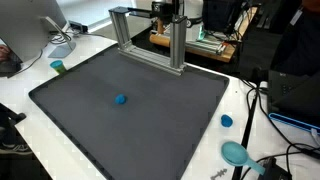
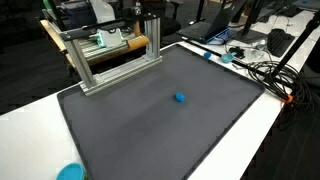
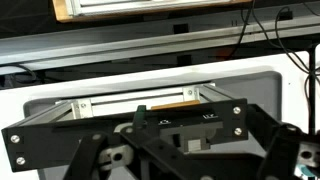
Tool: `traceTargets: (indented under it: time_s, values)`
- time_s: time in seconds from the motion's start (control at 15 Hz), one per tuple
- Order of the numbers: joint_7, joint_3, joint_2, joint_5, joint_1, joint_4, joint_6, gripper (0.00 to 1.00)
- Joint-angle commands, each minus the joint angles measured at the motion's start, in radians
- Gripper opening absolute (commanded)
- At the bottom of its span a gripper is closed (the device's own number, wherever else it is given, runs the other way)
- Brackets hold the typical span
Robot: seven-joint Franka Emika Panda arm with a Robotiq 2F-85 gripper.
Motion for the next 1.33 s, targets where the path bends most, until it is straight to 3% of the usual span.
traceTargets:
  time_s: [0.0,0.4,0.6,1.0,1.07,1.13,1.27]
  values:
    - [-0.004,0.006,0.001,0.003,-0.008,0.002,-0.002,1.0]
    - [-0.004,0.006,0.001,0.003,-0.008,0.002,-0.002,1.0]
    - [0.125,0.06,-0.072,0.027,-0.024,-0.09,0.193,1.0]
    - [0.157,0.157,-0.15,-0.115,-0.024,-0.281,0.554,1.0]
    - [0.173,0.154,-0.141,-0.12,-0.031,-0.292,0.594,1.0]
    - [0.153,0.139,-0.103,-0.088,-0.007,-0.234,0.518,1.0]
    - [0.156,0.142,-0.105,-0.091,-0.008,-0.251,0.534,1.0]
